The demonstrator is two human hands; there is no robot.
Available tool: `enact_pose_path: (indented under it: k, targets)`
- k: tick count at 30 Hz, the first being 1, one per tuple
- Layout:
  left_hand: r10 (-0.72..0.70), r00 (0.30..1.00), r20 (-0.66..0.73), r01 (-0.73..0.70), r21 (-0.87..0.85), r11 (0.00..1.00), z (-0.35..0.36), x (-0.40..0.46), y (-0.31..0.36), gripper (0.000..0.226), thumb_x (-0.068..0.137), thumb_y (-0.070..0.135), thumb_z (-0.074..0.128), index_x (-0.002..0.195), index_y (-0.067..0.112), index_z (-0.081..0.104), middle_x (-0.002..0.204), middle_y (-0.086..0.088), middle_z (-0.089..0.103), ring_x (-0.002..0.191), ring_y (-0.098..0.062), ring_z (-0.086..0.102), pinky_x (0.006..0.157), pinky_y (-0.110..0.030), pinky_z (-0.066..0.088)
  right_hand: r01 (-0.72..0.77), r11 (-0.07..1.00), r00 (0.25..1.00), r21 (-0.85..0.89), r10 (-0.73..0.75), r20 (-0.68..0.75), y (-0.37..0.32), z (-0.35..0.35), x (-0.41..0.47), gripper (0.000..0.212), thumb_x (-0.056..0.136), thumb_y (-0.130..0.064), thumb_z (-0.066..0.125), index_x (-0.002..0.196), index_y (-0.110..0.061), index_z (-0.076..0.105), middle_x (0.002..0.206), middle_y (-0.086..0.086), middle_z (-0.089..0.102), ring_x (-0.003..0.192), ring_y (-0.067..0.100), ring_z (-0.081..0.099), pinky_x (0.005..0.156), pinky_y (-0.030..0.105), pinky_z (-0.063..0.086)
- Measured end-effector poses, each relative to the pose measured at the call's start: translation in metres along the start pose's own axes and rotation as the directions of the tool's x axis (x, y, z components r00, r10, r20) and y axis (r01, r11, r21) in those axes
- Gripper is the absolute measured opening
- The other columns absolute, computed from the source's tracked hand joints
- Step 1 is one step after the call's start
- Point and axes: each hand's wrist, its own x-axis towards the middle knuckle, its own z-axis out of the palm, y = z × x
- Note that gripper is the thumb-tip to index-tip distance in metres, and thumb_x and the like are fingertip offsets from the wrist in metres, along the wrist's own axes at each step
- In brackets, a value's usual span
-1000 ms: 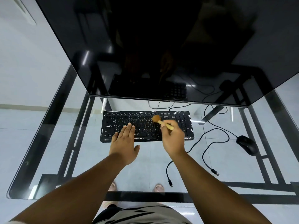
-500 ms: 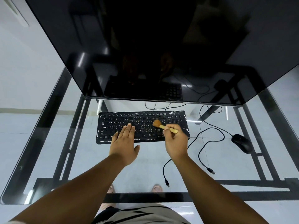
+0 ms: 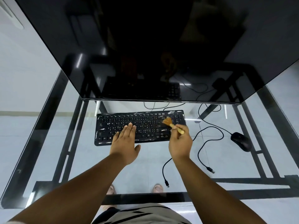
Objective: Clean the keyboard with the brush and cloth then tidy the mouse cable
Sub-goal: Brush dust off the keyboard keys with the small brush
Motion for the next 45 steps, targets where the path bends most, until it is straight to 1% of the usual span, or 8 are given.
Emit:
enact_pose_path:
  k: [3,8,13,18,24,37,41,45]
  targets:
    - [-0.005,1.000,0.020,0.005,0.009,1.000,-0.001,0.001,-0.001,0.078,0.096,0.050,0.037,0.154,0.018,-0.004,0.163,0.002,-0.008,0.149,-0.016,-0.004,0.121,-0.040,0.004,-0.023,0.994,1.000,0.111,0.020,0.024,-0.004,-0.006,0.002,0.006,0.094,-0.018,0.057,0.099,-0.020,0.060,0.076,-0.002,0.069,0.066,0.016,0.062,0.058,0.010,0.044]
    - [-0.004,1.000,0.020,0.004,0.012,1.000,-0.001,0.002,0.000,0.079,0.096,0.050,0.038,0.154,0.018,-0.004,0.163,0.002,-0.008,0.149,-0.016,-0.004,0.120,-0.041,0.005,-0.056,0.991,0.911,0.124,0.000,0.413,-0.002,0.001,-0.010,0.011,0.090,-0.016,0.059,0.093,-0.025,0.064,0.080,0.002,0.074,0.078,0.026,0.071,0.073,0.040,0.055]
    - [-0.002,1.000,0.024,0.001,0.022,1.000,-0.002,0.001,-0.002,0.079,0.096,0.050,0.038,0.154,0.018,-0.004,0.163,0.002,-0.007,0.149,-0.016,-0.004,0.120,-0.041,0.004,-0.009,0.998,0.991,0.062,0.001,0.135,0.002,-0.010,-0.007,0.009,0.093,-0.012,0.059,0.099,-0.016,0.064,0.077,-0.003,0.071,0.075,0.018,0.069,0.066,0.021,0.051]
    - [-0.007,1.000,0.010,0.007,0.032,0.999,-0.001,0.001,0.001,0.079,0.096,0.049,0.038,0.154,0.018,-0.004,0.163,0.002,-0.008,0.149,-0.016,-0.003,0.121,-0.042,0.006,-0.054,0.994,0.913,0.099,0.009,0.407,0.004,-0.014,-0.008,0.015,0.092,-0.006,0.059,0.095,-0.019,0.065,0.080,0.003,0.074,0.077,0.022,0.071,0.073,0.039,0.056]
    - [0.023,1.000,0.006,-0.023,0.046,0.999,0.000,0.005,0.009,0.078,0.096,0.050,0.036,0.154,0.017,-0.004,0.162,0.001,-0.009,0.149,-0.017,-0.004,0.120,-0.041,0.006,-0.066,0.970,0.998,0.235,0.070,-0.008,0.002,-0.037,0.003,0.010,0.095,-0.008,0.054,0.096,-0.016,0.060,0.091,0.010,0.073,0.082,0.010,0.072,0.073,0.023,0.055]
    - [0.054,0.998,0.016,-0.055,0.036,0.998,0.006,0.010,0.032,0.079,0.096,0.049,0.038,0.154,0.017,-0.005,0.162,0.002,-0.010,0.149,-0.015,-0.006,0.120,-0.040,0.005,-0.077,0.983,0.994,0.169,0.062,0.092,0.017,-0.054,-0.005,0.017,0.090,-0.001,0.055,0.089,-0.017,0.062,0.075,0.006,0.072,0.072,0.022,0.069,0.067,0.025,0.053]
    - [0.055,0.998,0.008,-0.055,0.031,0.998,0.008,0.010,0.035,0.079,0.096,0.048,0.039,0.155,0.017,-0.003,0.162,0.002,-0.009,0.149,-0.016,-0.006,0.120,-0.039,0.005,-0.096,0.982,0.921,0.162,0.026,0.390,0.017,-0.050,-0.006,0.017,0.091,-0.003,0.058,0.091,-0.019,0.065,0.077,0.006,0.073,0.076,0.021,0.071,0.076,0.039,0.057]
    - [0.067,0.998,0.004,-0.067,0.013,0.998,0.009,0.008,0.037,0.078,0.095,0.047,0.040,0.155,0.018,-0.001,0.163,0.002,-0.007,0.149,-0.016,-0.005,0.121,-0.040,0.006,-0.048,0.991,0.984,0.126,0.025,0.176,0.017,-0.053,-0.004,0.019,0.089,-0.005,0.058,0.087,-0.023,0.063,0.075,0.000,0.072,0.071,0.031,0.067,0.066,0.038,0.053]
